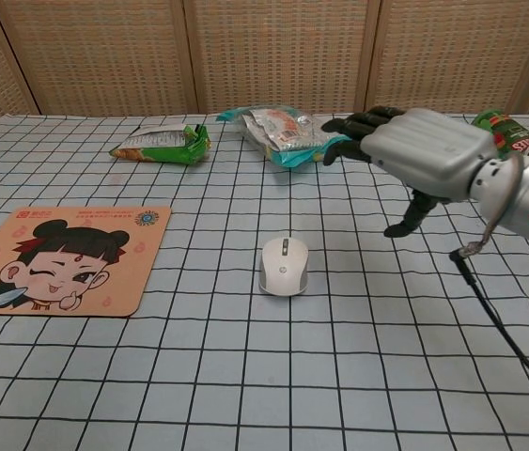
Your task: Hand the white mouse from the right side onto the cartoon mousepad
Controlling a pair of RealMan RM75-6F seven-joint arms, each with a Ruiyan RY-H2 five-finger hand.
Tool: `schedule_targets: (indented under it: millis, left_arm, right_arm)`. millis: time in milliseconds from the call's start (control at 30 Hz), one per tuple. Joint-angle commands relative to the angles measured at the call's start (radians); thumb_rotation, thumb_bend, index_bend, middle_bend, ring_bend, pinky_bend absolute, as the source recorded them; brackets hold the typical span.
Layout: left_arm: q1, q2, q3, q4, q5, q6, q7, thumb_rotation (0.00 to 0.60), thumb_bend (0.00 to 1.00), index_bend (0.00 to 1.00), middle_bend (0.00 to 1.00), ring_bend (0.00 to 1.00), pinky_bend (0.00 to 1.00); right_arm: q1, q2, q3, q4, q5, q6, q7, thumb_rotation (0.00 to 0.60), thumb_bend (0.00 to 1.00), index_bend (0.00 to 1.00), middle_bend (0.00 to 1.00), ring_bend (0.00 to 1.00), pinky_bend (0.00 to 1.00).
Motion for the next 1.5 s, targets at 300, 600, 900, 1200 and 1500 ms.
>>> schedule_targets:
  millis: [300, 600, 900, 1200, 1500]
  left_arm:
    - [-0.001, -0.008, 0.007, 0.004, 0.012, 0.003, 0.007, 0.600, 0.02, 0.00, 0.00, 0.00, 0.00]
    - [-0.001, -0.016, 0.011, 0.010, 0.022, 0.006, 0.011, 0.600, 0.02, 0.00, 0.00, 0.00, 0.00]
    - [-0.009, -0.014, 0.016, 0.012, 0.037, -0.004, 0.013, 0.600, 0.02, 0.00, 0.00, 0.00, 0.00]
    - [-0.157, 0.033, -0.025, 0.019, 0.093, -0.172, 0.025, 0.600, 0.02, 0.04, 0.00, 0.00, 0.00]
    - [-0.334, -0.022, -0.048, 0.109, 0.205, -0.320, 0.008, 0.600, 0.03, 0.12, 0.00, 0.02, 0.09]
  right_arm:
    - [-0.177, 0.098, -0.048, -0.058, 0.059, 0.129, 0.144, 0.600, 0.18, 0.17, 0.02, 0.00, 0.05]
    - [-0.329, 0.139, -0.109, -0.021, 0.034, 0.258, 0.303, 0.600, 0.18, 0.17, 0.02, 0.00, 0.04]
    - [-0.411, 0.186, -0.130, -0.015, -0.002, 0.331, 0.368, 0.600, 0.18, 0.17, 0.02, 0.00, 0.03]
    - [-0.445, 0.244, -0.104, -0.052, -0.027, 0.364, 0.426, 0.600, 0.18, 0.17, 0.02, 0.00, 0.03]
    - [-0.456, 0.263, -0.083, -0.060, -0.037, 0.357, 0.462, 0.600, 0.18, 0.18, 0.02, 0.00, 0.03]
